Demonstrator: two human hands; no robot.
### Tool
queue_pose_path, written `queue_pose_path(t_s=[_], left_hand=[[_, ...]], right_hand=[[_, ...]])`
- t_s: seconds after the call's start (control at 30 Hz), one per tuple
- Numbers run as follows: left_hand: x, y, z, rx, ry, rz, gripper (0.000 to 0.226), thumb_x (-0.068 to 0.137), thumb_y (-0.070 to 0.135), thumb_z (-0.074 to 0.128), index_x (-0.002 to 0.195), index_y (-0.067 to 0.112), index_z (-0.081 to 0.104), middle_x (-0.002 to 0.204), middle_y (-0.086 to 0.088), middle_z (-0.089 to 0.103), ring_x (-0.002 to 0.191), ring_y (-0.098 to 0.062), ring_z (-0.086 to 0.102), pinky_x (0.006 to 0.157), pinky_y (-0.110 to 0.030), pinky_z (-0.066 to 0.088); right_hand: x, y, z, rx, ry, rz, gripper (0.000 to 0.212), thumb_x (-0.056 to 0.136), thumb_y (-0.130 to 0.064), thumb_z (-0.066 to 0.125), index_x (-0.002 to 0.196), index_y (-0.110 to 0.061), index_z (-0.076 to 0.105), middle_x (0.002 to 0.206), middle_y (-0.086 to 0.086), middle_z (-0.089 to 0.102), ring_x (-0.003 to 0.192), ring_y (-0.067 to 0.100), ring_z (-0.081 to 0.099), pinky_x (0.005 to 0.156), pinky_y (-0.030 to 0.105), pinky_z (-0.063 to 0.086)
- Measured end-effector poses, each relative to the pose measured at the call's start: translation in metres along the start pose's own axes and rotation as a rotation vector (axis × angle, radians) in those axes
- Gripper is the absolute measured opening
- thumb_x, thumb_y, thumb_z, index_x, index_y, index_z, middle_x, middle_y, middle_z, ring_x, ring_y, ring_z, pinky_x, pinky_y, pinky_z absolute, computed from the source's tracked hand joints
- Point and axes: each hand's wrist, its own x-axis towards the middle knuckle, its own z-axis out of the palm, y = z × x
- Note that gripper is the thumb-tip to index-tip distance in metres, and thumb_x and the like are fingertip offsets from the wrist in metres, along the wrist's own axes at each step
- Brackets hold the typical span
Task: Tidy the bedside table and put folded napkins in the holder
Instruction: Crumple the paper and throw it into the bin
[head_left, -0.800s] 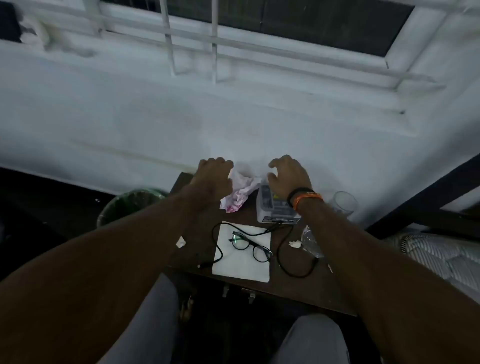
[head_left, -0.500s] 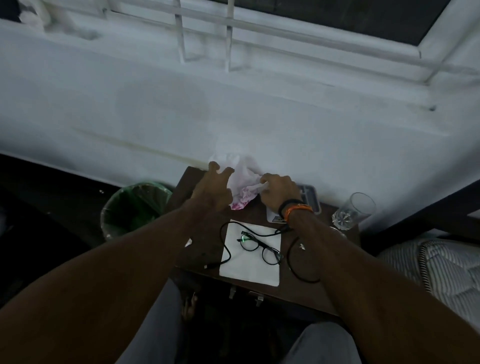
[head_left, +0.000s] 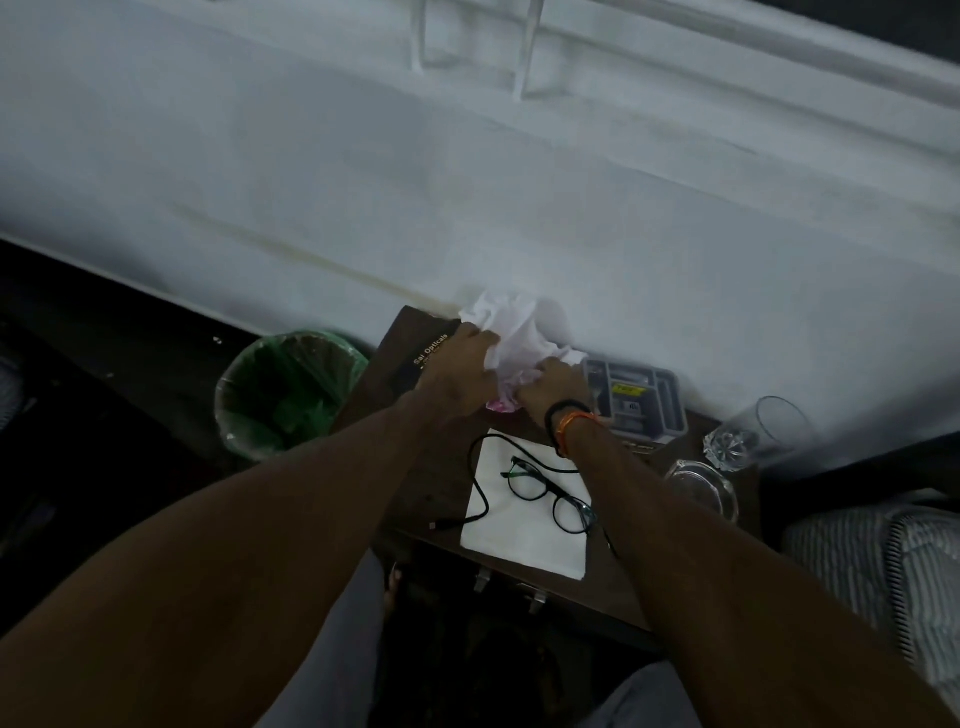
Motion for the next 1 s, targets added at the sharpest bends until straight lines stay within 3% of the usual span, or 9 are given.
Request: queue_pose_path(t_s=[0.07, 0.17, 0.3, 0.4, 0.6, 0.77, 1.0], left_hand=[[0.001, 0.001, -0.004, -0.018, 0.008, -0.016, 0.048, 0.082, 0.008, 0.063, 0.127, -0.004, 0.055, 0.126, -0.023, 0.055, 0.117, -0.038, 0.053, 0.098, -0.042, 0.045], [0.001, 0.006, -0.018, -0.01, 0.067, -0.012, 0.043, 0.084, 0.009, 0.062, 0.126, 0.002, 0.058, 0.124, -0.018, 0.056, 0.113, -0.035, 0.056, 0.093, -0.04, 0.045], [-0.004, 0.013, -0.047, -0.014, 0.186, 0.02, 0.036, 0.087, 0.012, 0.059, 0.123, 0.009, 0.064, 0.123, -0.011, 0.061, 0.112, -0.028, 0.058, 0.089, -0.03, 0.042], [-0.013, 0.008, -0.075, -0.017, 0.267, 0.002, 0.031, 0.086, 0.015, 0.06, 0.116, 0.015, 0.068, 0.119, -0.006, 0.065, 0.111, -0.026, 0.059, 0.089, -0.031, 0.045], [-0.047, -0.037, -0.137, 0.059, 0.313, -0.047, 0.029, 0.085, 0.018, 0.057, 0.111, 0.014, 0.068, 0.111, -0.008, 0.067, 0.102, -0.03, 0.062, 0.087, -0.036, 0.048], [-0.075, -0.086, -0.176, 0.137, 0.307, -0.157, 0.029, 0.089, 0.014, 0.056, 0.117, 0.011, 0.065, 0.118, -0.011, 0.064, 0.106, -0.031, 0.06, 0.091, -0.039, 0.049], [-0.102, -0.167, -0.183, 0.146, 0.241, -0.339, 0.034, 0.086, 0.014, 0.057, 0.12, 0.008, 0.063, 0.12, -0.015, 0.06, 0.109, -0.034, 0.058, 0.09, -0.039, 0.049]], right_hand=[[-0.006, -0.003, 0.001, -0.028, 0.147, -0.068, 0.032, 0.082, -0.031, 0.055, 0.105, -0.01, 0.067, 0.111, 0.016, 0.067, 0.105, 0.033, 0.063, 0.081, 0.03, 0.049], [-0.016, -0.013, -0.01, -0.034, 0.283, -0.136, 0.021, 0.083, -0.025, 0.056, 0.091, -0.011, 0.07, 0.099, 0.015, 0.071, 0.096, 0.034, 0.065, 0.072, 0.027, 0.046], [-0.031, -0.033, -0.032, 0.006, 0.359, -0.175, 0.023, 0.083, -0.026, 0.06, 0.095, -0.011, 0.072, 0.103, 0.016, 0.071, 0.098, 0.036, 0.064, 0.075, 0.029, 0.046], [-0.047, -0.054, -0.037, -0.007, 0.368, -0.223, 0.028, 0.084, -0.032, 0.062, 0.104, -0.014, 0.07, 0.11, 0.016, 0.068, 0.103, 0.038, 0.062, 0.083, 0.034, 0.049], [-0.076, -0.115, -0.013, -0.005, 0.284, -0.332, 0.025, 0.083, -0.032, 0.063, 0.102, -0.019, 0.073, 0.109, 0.013, 0.07, 0.103, 0.036, 0.061, 0.083, 0.033, 0.048], [-0.086, -0.17, 0.033, 0.023, 0.183, -0.398, 0.022, 0.079, -0.029, 0.068, 0.097, -0.018, 0.075, 0.1, 0.011, 0.073, 0.096, 0.034, 0.065, 0.081, 0.037, 0.056], [-0.069, -0.214, 0.123, -0.03, 0.02, -0.428, 0.022, 0.079, -0.029, 0.068, 0.096, -0.016, 0.075, 0.098, 0.009, 0.074, 0.094, 0.031, 0.067, 0.081, 0.036, 0.057]])
